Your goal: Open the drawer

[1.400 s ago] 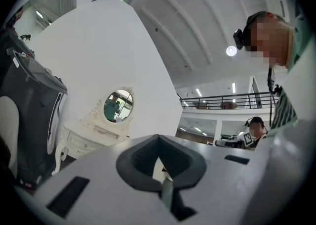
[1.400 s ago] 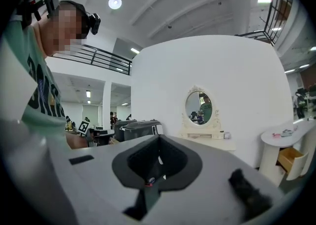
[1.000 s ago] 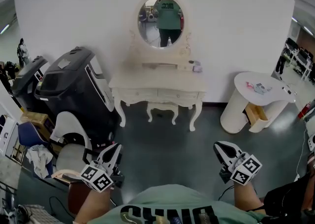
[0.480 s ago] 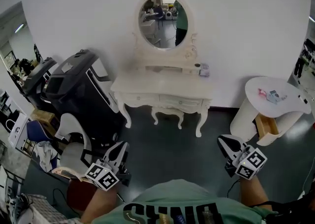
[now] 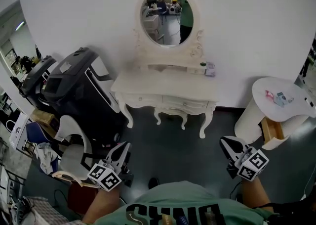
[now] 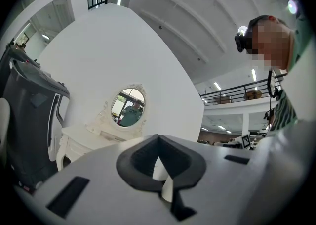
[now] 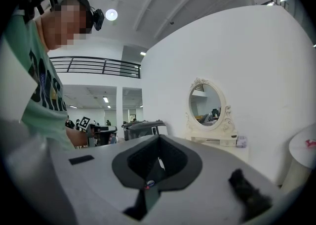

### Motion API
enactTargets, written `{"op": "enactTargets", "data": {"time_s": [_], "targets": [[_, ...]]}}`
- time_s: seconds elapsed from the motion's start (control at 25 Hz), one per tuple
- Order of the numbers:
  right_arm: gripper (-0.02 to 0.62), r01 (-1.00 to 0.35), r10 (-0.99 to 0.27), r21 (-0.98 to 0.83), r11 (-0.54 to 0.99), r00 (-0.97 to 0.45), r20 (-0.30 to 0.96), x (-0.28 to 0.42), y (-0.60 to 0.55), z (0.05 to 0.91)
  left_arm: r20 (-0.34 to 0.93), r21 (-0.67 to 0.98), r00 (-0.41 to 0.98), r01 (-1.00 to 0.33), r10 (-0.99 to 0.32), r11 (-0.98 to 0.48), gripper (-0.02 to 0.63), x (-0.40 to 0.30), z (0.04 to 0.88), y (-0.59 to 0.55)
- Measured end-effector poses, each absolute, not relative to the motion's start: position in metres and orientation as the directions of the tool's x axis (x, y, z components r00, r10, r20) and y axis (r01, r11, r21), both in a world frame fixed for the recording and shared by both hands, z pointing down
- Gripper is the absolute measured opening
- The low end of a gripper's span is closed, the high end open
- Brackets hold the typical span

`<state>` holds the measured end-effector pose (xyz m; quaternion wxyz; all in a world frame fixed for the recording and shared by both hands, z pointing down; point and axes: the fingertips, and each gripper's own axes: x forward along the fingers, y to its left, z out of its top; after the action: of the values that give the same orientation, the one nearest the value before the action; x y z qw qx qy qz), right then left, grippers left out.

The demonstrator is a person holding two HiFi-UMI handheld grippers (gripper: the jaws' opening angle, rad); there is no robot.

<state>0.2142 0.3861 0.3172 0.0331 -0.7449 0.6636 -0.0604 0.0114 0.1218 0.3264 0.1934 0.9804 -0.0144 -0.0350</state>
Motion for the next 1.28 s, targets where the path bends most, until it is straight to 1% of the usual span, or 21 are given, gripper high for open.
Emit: {"op": "enactTargets", "data": {"time_s": [0.2, 0.48, 0.64, 0.76, 0.96, 1.28], "targets": [[0.009, -0.982, -0.987, -0.103, -0.156, 0.151, 0.054, 0.223, 0.33, 0.312, -0.082, 0.389, 0.997, 0.03, -0.002, -0.921, 0.0, 0.033, 0.333, 0.061], [0.009, -0.972, -0.974, -0.068, -0.224, 0.222, 0.043, 0.234, 0.242, 0.292, -0.106, 0.365, 0.992, 0.102, 0.067, -0.925, 0.0, 0.063, 0.317, -0.041], [0.009, -0.971, -0.973, -0.063, -0.23, 0.226, 0.052, 0.238, 0.192, 0.294, -0.117, 0.368, 0.99, 0.115, 0.077, -0.923, 0.0, 0.07, 0.317, -0.088], [0.009, -0.975, -0.976, -0.061, -0.213, 0.209, 0.061, 0.239, 0.157, 0.295, -0.116, 0.371, 0.991, 0.1, 0.06, -0.923, 0.0, 0.066, 0.32, -0.118], [0.009, -0.986, -0.986, -0.049, -0.158, 0.155, 0.062, 0.247, 0.106, 0.292, -0.114, 0.38, 0.993, 0.041, -0.003, -0.924, 0.0, 0.056, 0.323, -0.16], [0.009, -0.995, -0.996, -0.075, -0.072, 0.068, 0.061, 0.28, 0.063, 0.304, -0.08, 0.377, 0.992, -0.058, -0.095, -0.924, 0.0, 0.059, 0.33, -0.183]]}}
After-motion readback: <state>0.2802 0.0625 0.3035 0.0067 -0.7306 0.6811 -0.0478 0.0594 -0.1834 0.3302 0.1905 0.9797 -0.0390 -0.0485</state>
